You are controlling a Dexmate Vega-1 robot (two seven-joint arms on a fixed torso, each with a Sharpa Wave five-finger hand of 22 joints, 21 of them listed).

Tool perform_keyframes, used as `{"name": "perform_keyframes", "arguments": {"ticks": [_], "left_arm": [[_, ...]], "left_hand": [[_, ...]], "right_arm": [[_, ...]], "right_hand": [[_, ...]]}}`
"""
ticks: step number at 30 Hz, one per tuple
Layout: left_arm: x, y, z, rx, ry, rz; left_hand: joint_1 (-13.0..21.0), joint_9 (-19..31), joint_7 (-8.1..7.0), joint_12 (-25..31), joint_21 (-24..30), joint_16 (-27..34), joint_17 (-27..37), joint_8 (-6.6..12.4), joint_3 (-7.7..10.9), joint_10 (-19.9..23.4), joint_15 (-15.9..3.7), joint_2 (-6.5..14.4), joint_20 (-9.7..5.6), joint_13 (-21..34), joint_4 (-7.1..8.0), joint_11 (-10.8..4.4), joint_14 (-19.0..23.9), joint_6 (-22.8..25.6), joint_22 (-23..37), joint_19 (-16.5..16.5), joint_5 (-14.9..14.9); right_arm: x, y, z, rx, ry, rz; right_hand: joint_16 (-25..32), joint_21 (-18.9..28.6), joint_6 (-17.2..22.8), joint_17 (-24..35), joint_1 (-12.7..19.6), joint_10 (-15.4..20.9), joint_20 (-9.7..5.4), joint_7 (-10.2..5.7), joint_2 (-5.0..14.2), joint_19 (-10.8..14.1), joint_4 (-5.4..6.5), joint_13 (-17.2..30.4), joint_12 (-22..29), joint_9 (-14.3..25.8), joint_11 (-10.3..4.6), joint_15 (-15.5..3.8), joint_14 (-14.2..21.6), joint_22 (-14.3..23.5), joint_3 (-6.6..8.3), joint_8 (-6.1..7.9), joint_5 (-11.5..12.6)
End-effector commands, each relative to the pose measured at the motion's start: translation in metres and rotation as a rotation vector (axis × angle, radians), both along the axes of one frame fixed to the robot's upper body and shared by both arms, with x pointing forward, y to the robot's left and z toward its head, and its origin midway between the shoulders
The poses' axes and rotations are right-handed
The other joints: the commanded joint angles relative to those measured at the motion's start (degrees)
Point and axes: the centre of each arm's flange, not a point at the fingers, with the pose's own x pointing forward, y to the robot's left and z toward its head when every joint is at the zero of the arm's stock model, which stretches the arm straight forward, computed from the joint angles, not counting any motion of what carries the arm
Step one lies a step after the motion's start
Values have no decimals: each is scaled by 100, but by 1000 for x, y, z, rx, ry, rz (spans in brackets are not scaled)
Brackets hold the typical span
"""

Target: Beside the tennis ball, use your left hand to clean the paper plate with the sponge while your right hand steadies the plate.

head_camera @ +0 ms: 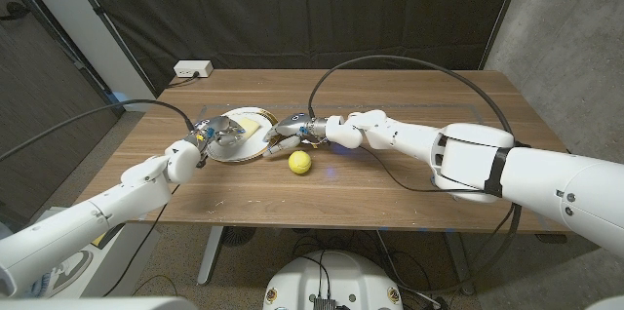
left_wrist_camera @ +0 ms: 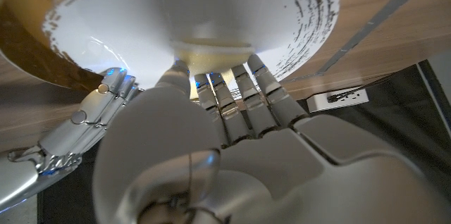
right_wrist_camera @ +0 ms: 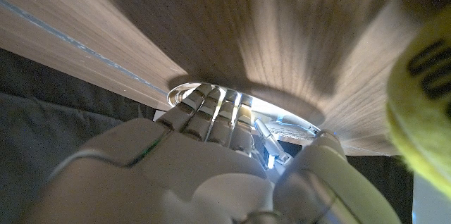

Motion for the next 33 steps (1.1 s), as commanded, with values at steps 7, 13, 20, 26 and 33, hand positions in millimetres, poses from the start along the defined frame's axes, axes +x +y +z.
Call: {"name": "perform_keyframes", "arguments": {"ticks": [7,13,20,26,33], "left_arm": [[-7,13,0,-4,-15,18],[-4,8,2,9,-16,5],[-4,4,7,24,-27,-8],[-11,2,13,31,-51,-17],[-18,1,19,44,-74,-21]], "left_hand": [[-46,3,37,24,31,32,17,9,56,35,-536,9,-114,24,8,22,-12,8,20,-20,-11],[-50,4,27,8,11,16,16,-3,57,-9,-527,2,-106,24,7,21,-56,-24,19,-78,-12],[-55,4,0,-1,-42,2,15,-17,59,-48,-526,-4,-64,25,6,-3,-112,-67,13,-213,-14],[-64,5,-13,-9,-72,-23,9,-26,53,-86,-535,-23,-53,25,5,-13,-192,-101,6,-279,-16],[-82,6,-35,-11,-93,-19,4,-32,47,-113,-528,-34,-13,25,11,-23,-211,-129,1,-323,-18]], "right_arm": [[-1,-5,-7,-53,39,-43],[-4,-2,-4,-52,34,-46],[-11,0,3,-29,31,-20],[-18,2,11,4,13,1],[-23,3,15,28,10,20]], "right_hand": [[20,20,172,16,7,245,-260,78,63,74,-36,125,17,34,50,-71,45,21,-10,15,-8],[13,16,168,17,5,241,-263,70,66,66,-37,125,13,34,35,-65,32,21,-10,10,-9],[2,9,147,18,5,233,-260,65,75,51,-37,126,7,35,29,-66,5,22,-8,-1,-10],[3,5,136,18,6,234,-263,59,80,41,-39,126,5,35,26,-64,6,22,-6,-6,-10],[2,5,132,18,5,233,-262,58,84,43,-39,127,2,35,25,-70,4,22,-6,-10,-12]]}}
